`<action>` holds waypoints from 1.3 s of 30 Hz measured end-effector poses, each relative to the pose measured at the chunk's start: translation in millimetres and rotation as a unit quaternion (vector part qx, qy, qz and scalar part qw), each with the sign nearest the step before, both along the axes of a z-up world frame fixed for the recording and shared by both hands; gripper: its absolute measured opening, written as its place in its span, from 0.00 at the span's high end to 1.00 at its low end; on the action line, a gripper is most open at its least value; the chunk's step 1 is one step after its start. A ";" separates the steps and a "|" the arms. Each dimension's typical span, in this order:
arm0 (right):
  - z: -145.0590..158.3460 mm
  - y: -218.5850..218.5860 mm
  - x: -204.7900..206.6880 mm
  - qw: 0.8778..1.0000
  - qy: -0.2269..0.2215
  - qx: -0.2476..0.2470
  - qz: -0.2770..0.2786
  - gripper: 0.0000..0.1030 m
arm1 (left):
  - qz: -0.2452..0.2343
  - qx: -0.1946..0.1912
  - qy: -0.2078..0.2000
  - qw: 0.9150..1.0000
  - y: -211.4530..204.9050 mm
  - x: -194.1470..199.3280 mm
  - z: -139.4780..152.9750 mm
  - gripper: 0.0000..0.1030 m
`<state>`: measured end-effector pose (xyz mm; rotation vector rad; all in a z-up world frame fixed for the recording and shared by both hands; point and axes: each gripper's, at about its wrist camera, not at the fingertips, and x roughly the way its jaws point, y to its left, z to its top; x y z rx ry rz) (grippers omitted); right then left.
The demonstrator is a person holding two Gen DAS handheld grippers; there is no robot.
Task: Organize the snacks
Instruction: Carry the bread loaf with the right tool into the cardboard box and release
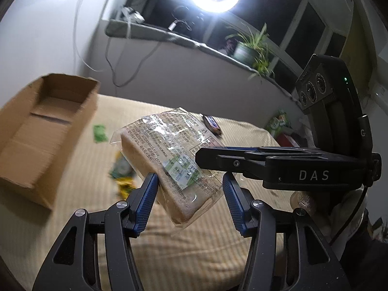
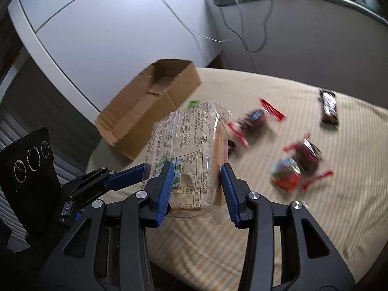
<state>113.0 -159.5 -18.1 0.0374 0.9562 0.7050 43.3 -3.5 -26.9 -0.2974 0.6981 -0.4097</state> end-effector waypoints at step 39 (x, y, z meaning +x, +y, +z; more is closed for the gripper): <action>-15.0 218.3 56.6 0.992 -0.003 -0.008 0.127 0.58 | 0.139 0.020 0.023 0.990 163.1 45.4 -23.3 0.47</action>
